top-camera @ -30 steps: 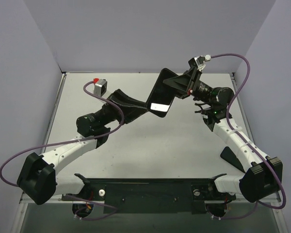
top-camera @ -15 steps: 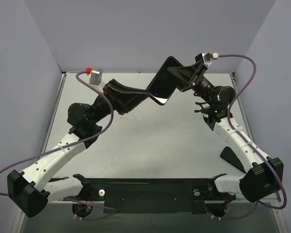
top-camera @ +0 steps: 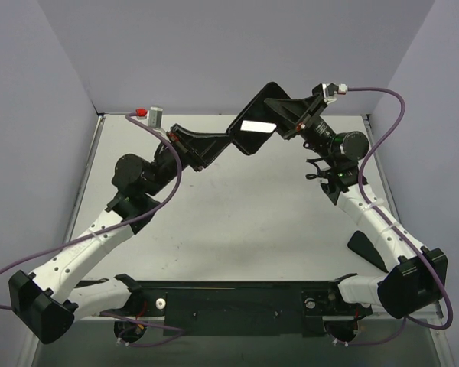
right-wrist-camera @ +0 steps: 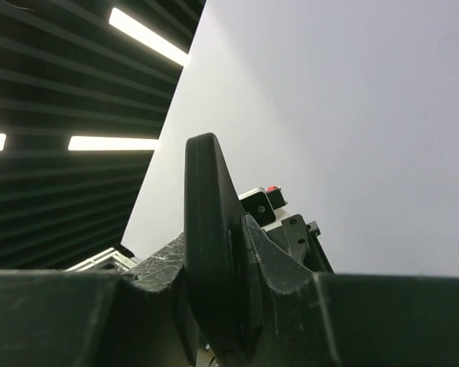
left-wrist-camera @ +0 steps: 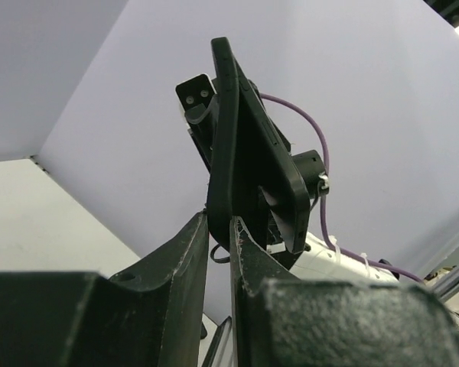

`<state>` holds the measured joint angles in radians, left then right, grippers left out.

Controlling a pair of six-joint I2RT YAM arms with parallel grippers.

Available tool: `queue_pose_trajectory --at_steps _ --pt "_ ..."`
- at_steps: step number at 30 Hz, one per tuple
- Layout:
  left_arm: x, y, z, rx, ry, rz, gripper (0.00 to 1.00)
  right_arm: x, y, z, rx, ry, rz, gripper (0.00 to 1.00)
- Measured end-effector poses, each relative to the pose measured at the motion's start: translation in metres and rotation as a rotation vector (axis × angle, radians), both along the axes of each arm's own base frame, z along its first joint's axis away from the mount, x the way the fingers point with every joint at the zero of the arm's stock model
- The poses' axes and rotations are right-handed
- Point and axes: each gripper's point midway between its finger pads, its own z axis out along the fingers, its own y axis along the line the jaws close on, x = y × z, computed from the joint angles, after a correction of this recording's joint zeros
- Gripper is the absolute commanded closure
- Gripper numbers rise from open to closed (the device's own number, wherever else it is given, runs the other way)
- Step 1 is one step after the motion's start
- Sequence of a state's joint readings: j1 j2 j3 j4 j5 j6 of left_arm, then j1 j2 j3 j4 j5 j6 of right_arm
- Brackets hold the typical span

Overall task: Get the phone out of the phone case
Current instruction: Remove the phone case from the phone.

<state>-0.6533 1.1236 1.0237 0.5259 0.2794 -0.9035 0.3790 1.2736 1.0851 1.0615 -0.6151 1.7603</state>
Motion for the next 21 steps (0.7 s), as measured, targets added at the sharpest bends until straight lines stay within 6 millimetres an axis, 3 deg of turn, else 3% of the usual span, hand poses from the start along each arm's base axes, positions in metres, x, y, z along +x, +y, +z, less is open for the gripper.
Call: queue_pose_trajectory --at_steps 4,6,10,11,13,17,21 --pt "0.01 -0.001 -0.009 0.023 0.018 0.032 1.0 0.003 0.0 -0.002 -0.015 -0.017 -0.029 1.0" --pt "0.012 -0.001 -0.012 0.042 0.019 0.044 0.94 0.006 0.0 -0.005 -0.035 -0.026 -0.045 1.0" --pt "0.01 -0.001 -0.039 0.124 0.037 0.04 0.59 0.011 0.003 -0.036 -0.24 -0.032 -0.132 1.0" --pt "0.005 -0.002 -0.052 0.159 0.047 0.02 0.44 0.008 0.004 -0.043 -0.301 -0.039 -0.143 1.0" --pt "-0.006 -0.006 -0.072 0.212 0.055 -0.037 0.35 -0.005 0.005 -0.056 -0.424 -0.071 -0.139 1.0" --pt "-0.033 -0.006 -0.091 0.278 0.047 -0.151 0.28 -0.027 0.001 -0.066 -0.542 -0.145 -0.105 1.0" --pt "-0.056 0.004 -0.087 0.3 0.013 -0.213 0.29 -0.034 -0.002 -0.069 -0.577 -0.177 -0.075 1.0"
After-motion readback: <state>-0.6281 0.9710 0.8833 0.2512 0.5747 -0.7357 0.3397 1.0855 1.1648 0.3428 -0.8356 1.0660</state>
